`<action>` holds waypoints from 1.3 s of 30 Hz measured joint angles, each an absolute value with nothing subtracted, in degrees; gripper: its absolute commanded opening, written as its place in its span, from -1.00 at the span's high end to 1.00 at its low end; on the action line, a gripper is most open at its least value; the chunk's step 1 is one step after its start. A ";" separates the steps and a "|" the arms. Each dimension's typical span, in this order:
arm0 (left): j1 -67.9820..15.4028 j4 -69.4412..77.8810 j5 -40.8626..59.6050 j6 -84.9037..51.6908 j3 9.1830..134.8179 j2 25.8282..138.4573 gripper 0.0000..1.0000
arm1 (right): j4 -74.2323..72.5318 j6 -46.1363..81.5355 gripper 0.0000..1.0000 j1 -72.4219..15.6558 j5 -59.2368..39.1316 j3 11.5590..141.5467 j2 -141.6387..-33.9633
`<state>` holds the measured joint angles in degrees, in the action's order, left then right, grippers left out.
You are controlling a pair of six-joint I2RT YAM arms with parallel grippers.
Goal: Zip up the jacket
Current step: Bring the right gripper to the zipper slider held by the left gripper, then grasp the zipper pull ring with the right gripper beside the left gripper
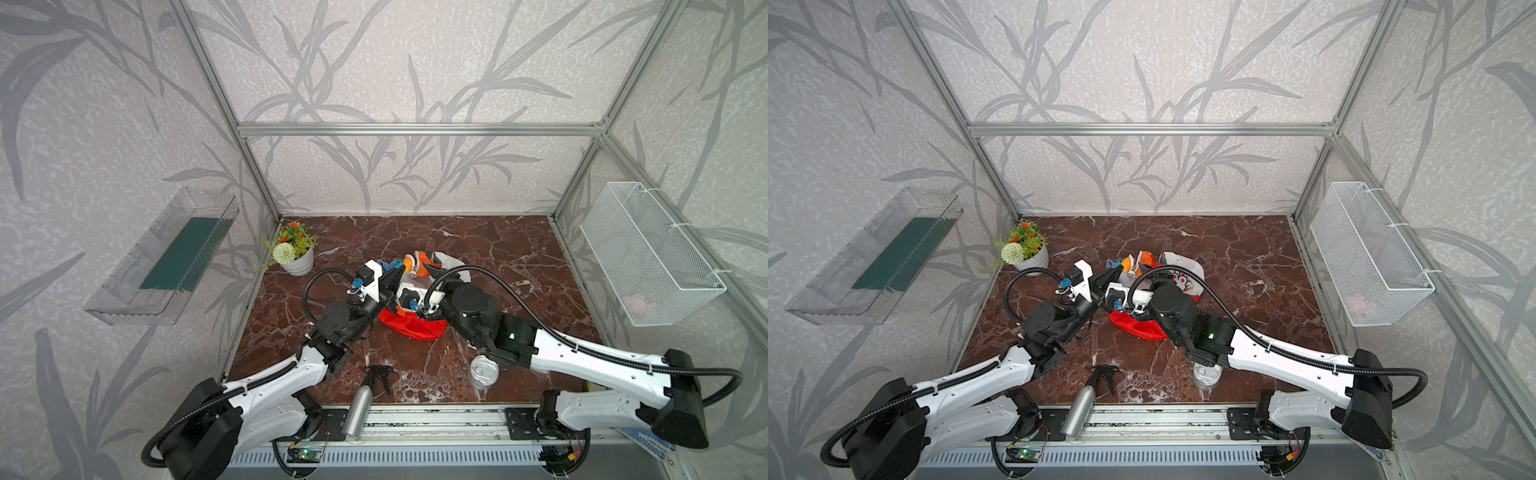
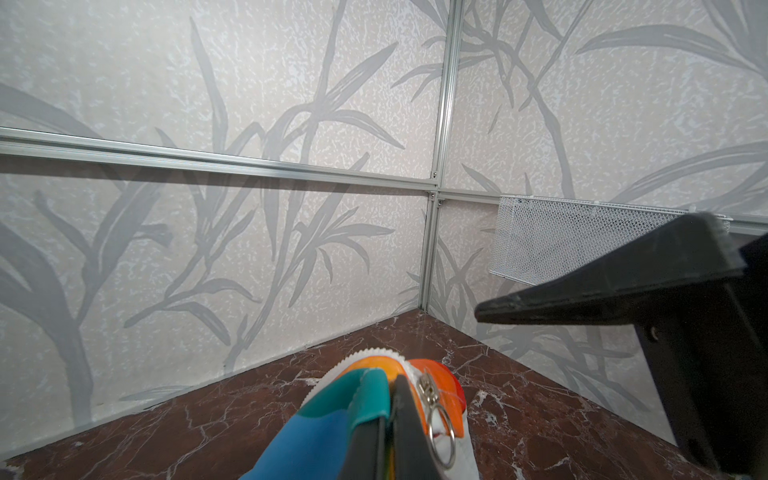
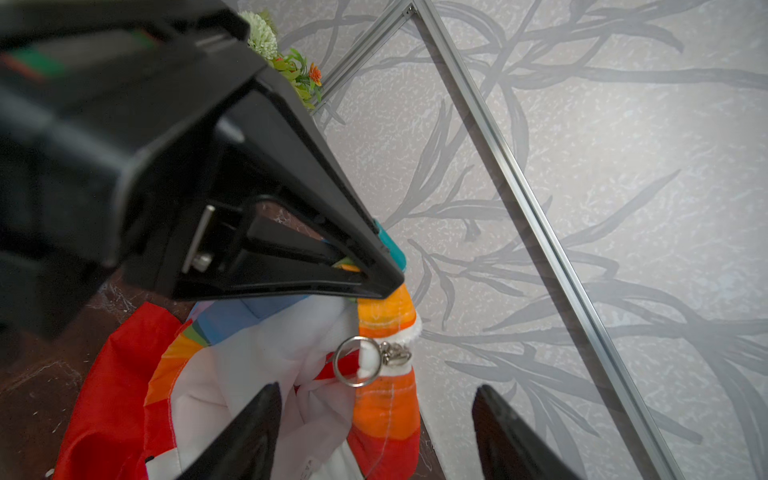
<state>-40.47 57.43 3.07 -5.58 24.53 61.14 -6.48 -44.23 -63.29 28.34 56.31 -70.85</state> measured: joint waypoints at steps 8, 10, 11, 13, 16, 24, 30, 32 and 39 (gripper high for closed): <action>-40.47 57.43 3.07 -5.56 24.53 61.14 1.00 | -7.49 -44.71 -0.41 -62.63 29.58 57.41 -74.83; -40.47 57.41 3.05 -5.56 24.53 61.12 1.00 | -7.68 -44.77 -0.38 -62.39 29.80 57.43 -75.35; -40.47 57.41 3.05 -5.56 24.51 61.08 1.00 | -7.79 -44.80 -0.35 -62.22 30.00 57.49 -75.59; -40.47 57.39 3.07 -5.56 24.49 60.95 1.00 | -7.92 -44.82 -0.31 -62.06 30.46 57.84 -75.99; -40.47 57.39 3.07 -5.54 24.47 60.73 1.00 | -8.51 -44.62 -0.23 -61.76 31.18 58.63 -76.34; -40.51 57.36 3.07 -5.52 24.47 60.73 1.00 | -8.40 -43.53 -0.09 -61.49 31.18 59.83 -76.25; -40.51 57.36 3.07 -5.10 24.43 60.73 1.00 | -7.35 -42.76 -0.02 -61.49 30.33 60.16 -75.92; -40.51 57.36 3.11 -4.75 24.38 60.73 1.00 | -7.11 -42.61 -0.01 -61.49 30.04 60.16 -75.85; -40.53 57.36 4.01 -4.45 24.38 60.73 1.00 | -5.37 -41.65 0.13 -61.49 29.45 60.16 -74.70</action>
